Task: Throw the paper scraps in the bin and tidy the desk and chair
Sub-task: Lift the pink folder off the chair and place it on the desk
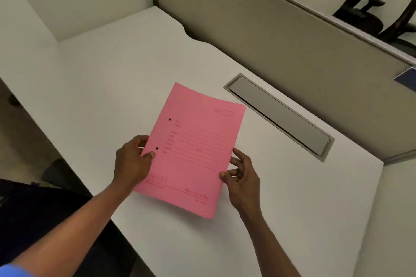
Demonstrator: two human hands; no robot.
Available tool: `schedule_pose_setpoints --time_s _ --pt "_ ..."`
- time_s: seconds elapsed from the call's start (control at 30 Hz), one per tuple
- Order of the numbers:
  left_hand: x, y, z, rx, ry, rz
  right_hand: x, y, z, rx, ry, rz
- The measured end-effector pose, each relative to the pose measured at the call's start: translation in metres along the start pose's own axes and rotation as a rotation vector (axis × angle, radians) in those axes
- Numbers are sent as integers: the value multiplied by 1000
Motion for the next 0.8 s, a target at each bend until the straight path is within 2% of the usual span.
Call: schedule_pose_setpoints --time_s 0.5,0.8 --pt "184 -19 61 143 -130 -31 150 -30 -13 77 -5 62" --pt "283 -38 74 202 -170 -30 240 -46 -14 64 5 58"
Point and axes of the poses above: each hand's wrist, its own x-axis towards the middle knuckle, its own y-axis out of the back of the hand, z = x × y, the point moved 6 cm from there along x, towards the middle knuckle, and after that the axes turned 5 degrees about -z, right-handed, at the moved point
